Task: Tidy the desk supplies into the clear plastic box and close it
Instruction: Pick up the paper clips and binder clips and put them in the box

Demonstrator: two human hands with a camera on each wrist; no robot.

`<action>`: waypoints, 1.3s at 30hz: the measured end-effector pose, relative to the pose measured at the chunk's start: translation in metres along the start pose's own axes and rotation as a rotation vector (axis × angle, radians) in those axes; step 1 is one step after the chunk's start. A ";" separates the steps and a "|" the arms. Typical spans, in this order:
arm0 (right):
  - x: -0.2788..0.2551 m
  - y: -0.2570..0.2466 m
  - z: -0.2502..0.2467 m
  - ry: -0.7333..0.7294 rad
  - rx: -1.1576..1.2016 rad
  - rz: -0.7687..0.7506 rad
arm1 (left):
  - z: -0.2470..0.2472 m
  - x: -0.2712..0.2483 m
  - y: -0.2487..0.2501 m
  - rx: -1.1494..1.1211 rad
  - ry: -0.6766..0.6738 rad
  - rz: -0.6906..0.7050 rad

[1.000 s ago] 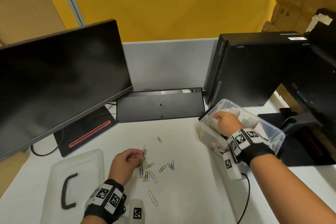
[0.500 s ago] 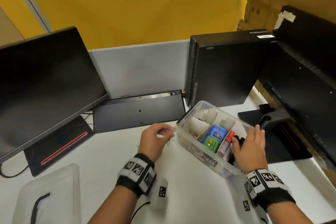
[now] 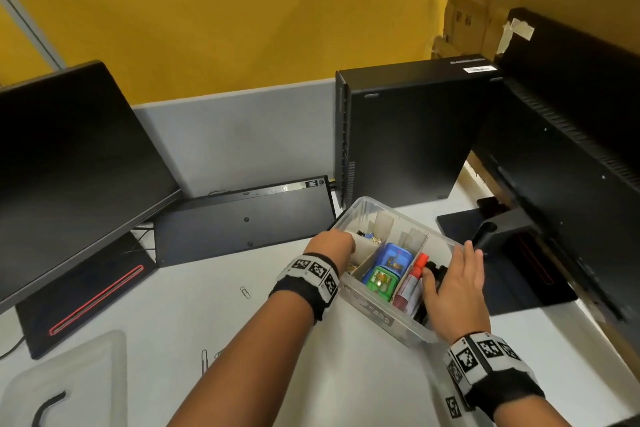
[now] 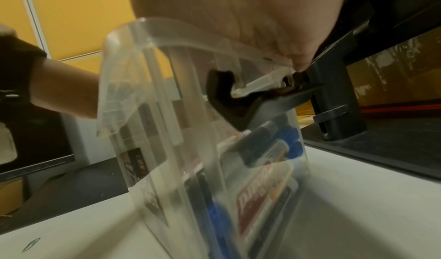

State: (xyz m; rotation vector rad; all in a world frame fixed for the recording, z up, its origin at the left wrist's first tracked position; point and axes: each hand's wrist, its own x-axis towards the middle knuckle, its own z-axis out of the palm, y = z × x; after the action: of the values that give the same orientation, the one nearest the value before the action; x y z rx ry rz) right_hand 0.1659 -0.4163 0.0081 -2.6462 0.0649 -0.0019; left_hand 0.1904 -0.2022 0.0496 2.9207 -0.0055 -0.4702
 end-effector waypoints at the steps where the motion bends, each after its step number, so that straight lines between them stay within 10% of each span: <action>1: 0.000 0.000 0.000 -0.001 -0.003 0.002 | -0.001 -0.001 0.000 0.005 0.007 0.009; 9: -0.001 -0.014 -0.005 0.059 -0.253 -0.133 | 0.012 -0.067 -0.068 -0.359 0.487 -0.061; 14: -0.031 -0.074 0.002 0.110 -0.101 -0.531 | 0.061 -0.126 -0.165 -0.299 0.271 -0.392; 19: -0.072 -0.120 0.066 -0.306 0.007 -0.845 | 0.095 -0.181 -0.202 -0.361 0.022 -0.370; 24: -0.100 -0.141 0.131 -0.672 -0.189 -0.559 | 0.116 -0.201 -0.210 -0.254 -0.049 -0.234; 39: -0.127 -0.170 0.163 -0.538 -0.329 -0.421 | 0.119 -0.190 -0.222 -0.133 -0.151 0.004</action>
State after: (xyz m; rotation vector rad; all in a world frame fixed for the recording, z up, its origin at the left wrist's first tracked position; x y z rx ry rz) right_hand 0.0488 -0.1837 -0.0537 -2.8299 -0.7219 0.6212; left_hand -0.0324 0.0007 -0.0424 2.7487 -0.0012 -0.6634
